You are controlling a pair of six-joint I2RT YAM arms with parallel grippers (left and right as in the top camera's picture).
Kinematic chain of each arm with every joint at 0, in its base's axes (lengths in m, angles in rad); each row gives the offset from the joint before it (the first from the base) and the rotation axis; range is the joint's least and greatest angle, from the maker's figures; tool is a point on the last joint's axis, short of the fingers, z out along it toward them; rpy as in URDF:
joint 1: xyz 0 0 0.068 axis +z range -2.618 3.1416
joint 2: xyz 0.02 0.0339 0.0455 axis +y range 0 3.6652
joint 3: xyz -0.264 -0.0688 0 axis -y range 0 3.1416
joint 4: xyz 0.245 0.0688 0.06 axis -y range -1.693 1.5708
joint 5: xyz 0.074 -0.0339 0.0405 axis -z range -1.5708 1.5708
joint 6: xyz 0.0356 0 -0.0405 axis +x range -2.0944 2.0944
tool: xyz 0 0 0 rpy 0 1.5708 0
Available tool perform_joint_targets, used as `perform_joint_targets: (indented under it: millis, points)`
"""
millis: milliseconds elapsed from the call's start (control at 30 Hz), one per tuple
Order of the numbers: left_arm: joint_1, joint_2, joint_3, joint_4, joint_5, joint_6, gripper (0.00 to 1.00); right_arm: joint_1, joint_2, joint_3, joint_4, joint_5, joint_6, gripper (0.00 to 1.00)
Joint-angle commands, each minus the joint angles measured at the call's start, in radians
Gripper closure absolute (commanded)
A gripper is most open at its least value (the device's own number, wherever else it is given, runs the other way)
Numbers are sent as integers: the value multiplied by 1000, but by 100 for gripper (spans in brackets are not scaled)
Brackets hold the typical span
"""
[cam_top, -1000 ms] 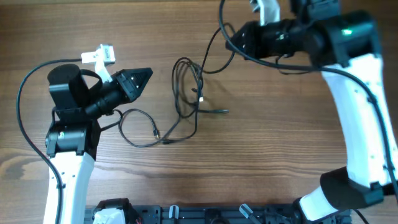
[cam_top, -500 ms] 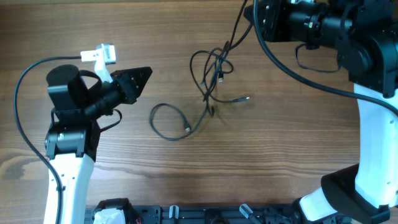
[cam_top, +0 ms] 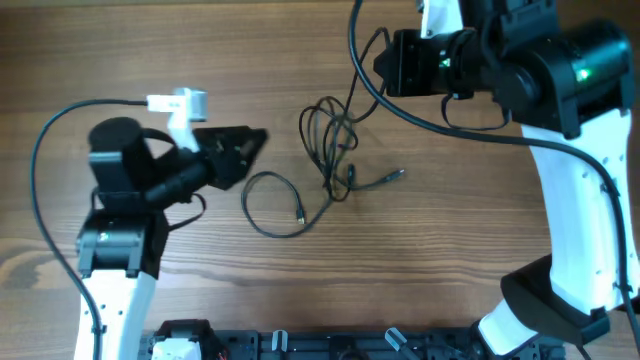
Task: Untangle cables
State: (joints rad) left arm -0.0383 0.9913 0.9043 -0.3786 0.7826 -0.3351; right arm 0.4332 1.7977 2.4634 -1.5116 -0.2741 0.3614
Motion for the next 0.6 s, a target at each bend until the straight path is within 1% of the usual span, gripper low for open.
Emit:
perform_joint_targets:
  millis: [0, 67, 200, 333, 367, 467, 567]
  points:
    - [-112, 39, 6, 3, -78, 39, 42, 2, 7, 15, -2, 18, -21, 95]
    - [-163, 76, 6, 3, -77, 42, 39, 2, 7, 15, -5, 18, -21, 96]
    - [-246, 166, 6, 44, -103, 180, 35, 2, 7, 15, -6, 6, -20, 96]
    - [-286, 262, 6, 155, -181, 246, 34, 2, 7, 15, -15, 3, -20, 96]
    - [-294, 304, 6, 220, -182, 288, 33, 2, 7, 15, -21, 3, -21, 96]
    - [-308, 375, 6, 324, -182, 358, 30, 2, 7, 15, -27, 3, -21, 96]
    - [-336, 438, 6, 414, -182, 388, 26, 2, 7, 15, -28, 4, -21, 95]
